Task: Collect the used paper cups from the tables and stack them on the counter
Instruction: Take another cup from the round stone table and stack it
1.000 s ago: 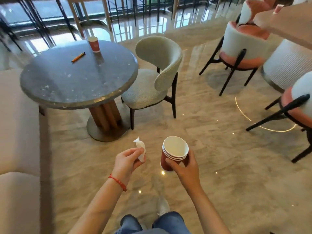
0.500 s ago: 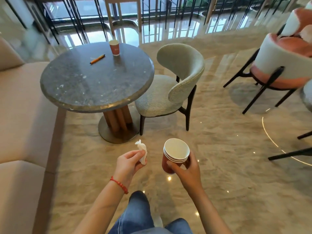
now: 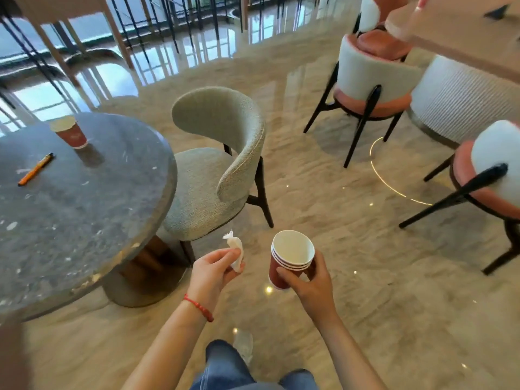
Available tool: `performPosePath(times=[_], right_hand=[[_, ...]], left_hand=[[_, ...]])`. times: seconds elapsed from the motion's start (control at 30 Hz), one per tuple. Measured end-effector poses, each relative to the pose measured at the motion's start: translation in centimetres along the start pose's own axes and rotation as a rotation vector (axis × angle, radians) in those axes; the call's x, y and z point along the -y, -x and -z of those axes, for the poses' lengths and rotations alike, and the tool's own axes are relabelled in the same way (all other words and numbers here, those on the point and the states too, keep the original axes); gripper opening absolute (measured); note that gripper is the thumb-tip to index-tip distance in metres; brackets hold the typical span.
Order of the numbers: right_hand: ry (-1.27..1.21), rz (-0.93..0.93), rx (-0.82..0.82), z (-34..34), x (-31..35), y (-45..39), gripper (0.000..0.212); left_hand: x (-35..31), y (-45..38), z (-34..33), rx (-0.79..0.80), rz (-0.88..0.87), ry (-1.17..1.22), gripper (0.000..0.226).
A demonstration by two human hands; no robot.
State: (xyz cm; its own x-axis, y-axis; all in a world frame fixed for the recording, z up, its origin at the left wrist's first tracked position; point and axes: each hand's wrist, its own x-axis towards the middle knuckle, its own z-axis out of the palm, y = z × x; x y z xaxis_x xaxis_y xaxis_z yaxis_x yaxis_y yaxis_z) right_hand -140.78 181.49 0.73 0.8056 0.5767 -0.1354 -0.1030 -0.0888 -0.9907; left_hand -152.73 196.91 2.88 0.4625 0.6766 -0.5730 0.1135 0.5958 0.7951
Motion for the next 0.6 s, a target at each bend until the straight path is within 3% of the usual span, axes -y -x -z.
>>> performPosePath(times=[0.37, 0.6], right_hand=[[-0.004, -0.055, -0.390, 5.4, 1.0, -7.1, 0.066], [-0.017, -0.046, -0.468, 12.2, 2.5, -15.5, 0.060]], left_hand=[[-3.0, -9.1, -11.9, 0.240, 0.129, -0.195, 0.005], [-4.1, -14.2, -23.4, 0.292, 0.138, -0.266, 0.007]])
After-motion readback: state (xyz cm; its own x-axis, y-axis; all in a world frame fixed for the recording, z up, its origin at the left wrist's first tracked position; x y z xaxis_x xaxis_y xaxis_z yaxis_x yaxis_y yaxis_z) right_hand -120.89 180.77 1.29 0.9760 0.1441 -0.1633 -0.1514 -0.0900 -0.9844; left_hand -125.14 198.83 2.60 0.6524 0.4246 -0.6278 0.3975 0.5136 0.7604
